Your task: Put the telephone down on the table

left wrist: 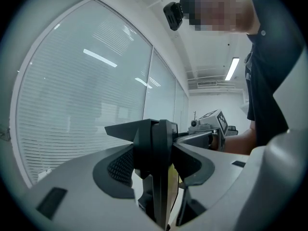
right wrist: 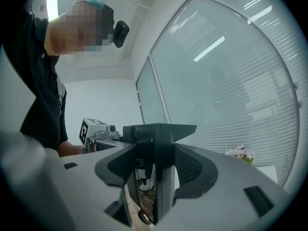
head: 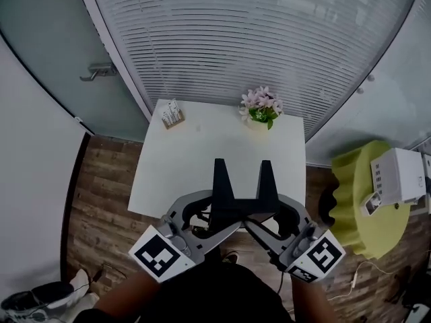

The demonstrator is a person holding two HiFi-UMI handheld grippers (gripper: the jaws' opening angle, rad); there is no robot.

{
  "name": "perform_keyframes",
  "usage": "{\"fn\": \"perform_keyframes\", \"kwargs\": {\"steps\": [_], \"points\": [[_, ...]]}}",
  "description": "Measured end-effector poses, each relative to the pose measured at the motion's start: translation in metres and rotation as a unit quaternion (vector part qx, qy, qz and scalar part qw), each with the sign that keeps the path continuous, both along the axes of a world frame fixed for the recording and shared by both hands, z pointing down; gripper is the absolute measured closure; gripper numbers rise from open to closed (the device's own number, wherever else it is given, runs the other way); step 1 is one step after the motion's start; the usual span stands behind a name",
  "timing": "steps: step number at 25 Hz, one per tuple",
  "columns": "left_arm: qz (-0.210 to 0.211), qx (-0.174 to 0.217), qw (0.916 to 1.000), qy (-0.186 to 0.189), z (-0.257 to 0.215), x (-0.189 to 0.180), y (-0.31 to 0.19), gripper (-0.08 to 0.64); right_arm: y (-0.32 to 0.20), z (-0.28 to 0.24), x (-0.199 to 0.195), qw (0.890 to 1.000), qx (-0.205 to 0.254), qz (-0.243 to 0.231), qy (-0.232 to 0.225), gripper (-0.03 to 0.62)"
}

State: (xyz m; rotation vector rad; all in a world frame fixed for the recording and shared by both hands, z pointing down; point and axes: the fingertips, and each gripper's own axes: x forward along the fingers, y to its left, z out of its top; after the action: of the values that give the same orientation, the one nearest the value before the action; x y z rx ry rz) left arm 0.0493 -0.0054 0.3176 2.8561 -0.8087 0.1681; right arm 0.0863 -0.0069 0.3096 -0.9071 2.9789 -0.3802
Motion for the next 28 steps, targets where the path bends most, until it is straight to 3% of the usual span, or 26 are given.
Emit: {"fn": "perform_keyframes", "kwargs": {"steps": [8, 16, 28], "points": [[0.02, -0.053, 0.9982, 0.021, 0.032, -0.026, -0.055, 0.318, -0.054, 0.031, -0.027, 0.999, -0.048, 0.015, 0.019, 0.331], [0.075, -0.12, 0.9898, 0.014, 0.08, -0.031, -0.09, 0.318, -0.089, 0.077, -0.032, 0.992, -0.115, 0.045, 0.033, 0.333], [0.07, -0.225, 0.9716, 0.017, 0.16, -0.012, -0.135, 0.318, -0.136, 0.158, -0.011, 0.974, -0.222, 0.036, 0.033, 0.333]]}}
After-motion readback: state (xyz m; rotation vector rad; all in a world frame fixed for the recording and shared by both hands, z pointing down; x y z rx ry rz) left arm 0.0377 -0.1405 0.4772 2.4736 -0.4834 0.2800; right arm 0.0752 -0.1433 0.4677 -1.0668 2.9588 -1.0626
